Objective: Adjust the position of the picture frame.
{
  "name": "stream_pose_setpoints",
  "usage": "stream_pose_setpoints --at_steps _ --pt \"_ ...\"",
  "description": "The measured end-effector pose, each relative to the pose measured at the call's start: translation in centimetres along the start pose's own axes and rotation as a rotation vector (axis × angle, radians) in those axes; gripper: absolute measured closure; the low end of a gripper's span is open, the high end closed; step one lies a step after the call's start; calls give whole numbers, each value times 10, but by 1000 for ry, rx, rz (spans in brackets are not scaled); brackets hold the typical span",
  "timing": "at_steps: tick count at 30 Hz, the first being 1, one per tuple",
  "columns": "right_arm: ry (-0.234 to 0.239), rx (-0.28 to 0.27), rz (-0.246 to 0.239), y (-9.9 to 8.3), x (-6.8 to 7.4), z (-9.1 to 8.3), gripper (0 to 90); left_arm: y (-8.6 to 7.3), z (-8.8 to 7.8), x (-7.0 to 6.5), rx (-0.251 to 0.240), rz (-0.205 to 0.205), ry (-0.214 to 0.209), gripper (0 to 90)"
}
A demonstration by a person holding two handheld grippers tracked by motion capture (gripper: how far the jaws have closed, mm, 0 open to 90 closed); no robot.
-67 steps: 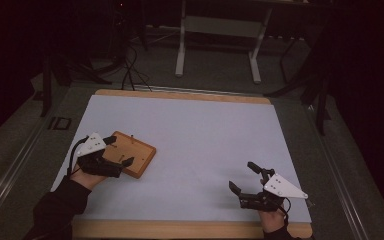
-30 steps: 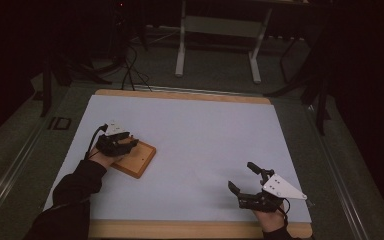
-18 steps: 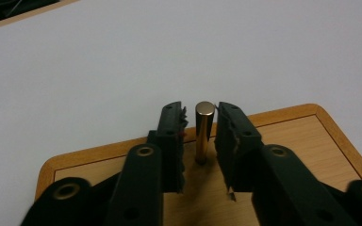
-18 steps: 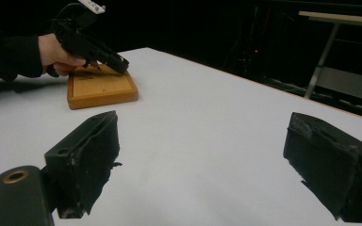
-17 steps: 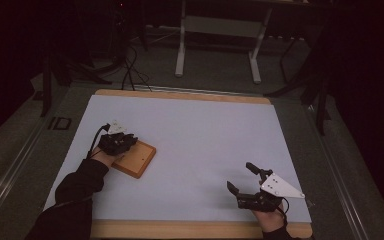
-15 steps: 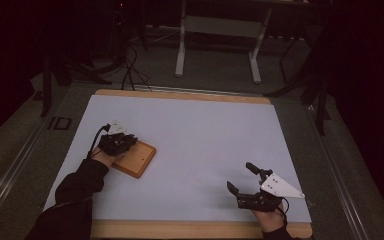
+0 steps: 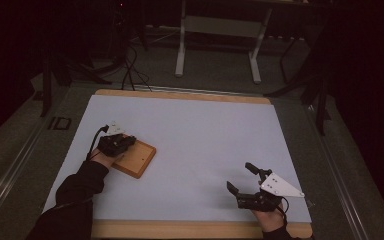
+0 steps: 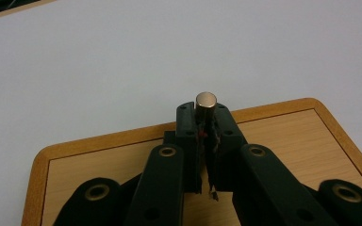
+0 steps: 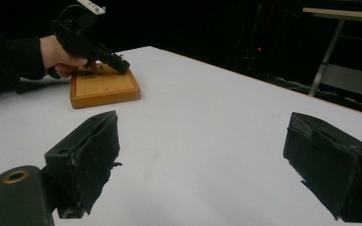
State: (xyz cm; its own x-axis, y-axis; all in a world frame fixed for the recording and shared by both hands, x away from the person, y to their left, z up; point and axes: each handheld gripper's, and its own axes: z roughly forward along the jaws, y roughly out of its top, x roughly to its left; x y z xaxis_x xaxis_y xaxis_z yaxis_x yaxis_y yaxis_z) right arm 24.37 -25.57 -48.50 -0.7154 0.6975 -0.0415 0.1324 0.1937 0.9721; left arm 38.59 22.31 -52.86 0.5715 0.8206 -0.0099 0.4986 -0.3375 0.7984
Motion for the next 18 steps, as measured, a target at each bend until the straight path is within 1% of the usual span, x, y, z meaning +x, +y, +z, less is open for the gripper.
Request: stream_pose_setpoints --at_steps 2,3,5,6,11,18 --pt "0 2 1 0 0 0 107 -1 -1 0 -3 -1 -5 852" --pt "2 2 3 0 0 0 107 -1 -1 -1 -10 -3 1 852" --pt "4 1 4 0 0 0 112 -3 -2 0 -28 -13 -11 852" --pt "5 -3 2 0 0 0 121 -4 -2 -1 -35 -13 -8 852" --pt "0 -12 3 0 0 -1 121 -4 -3 -1 -37 -9 -16 855" --pt "13 -21 5 0 -1 -2 107 3 -15 -4 -43 6 -9 856"
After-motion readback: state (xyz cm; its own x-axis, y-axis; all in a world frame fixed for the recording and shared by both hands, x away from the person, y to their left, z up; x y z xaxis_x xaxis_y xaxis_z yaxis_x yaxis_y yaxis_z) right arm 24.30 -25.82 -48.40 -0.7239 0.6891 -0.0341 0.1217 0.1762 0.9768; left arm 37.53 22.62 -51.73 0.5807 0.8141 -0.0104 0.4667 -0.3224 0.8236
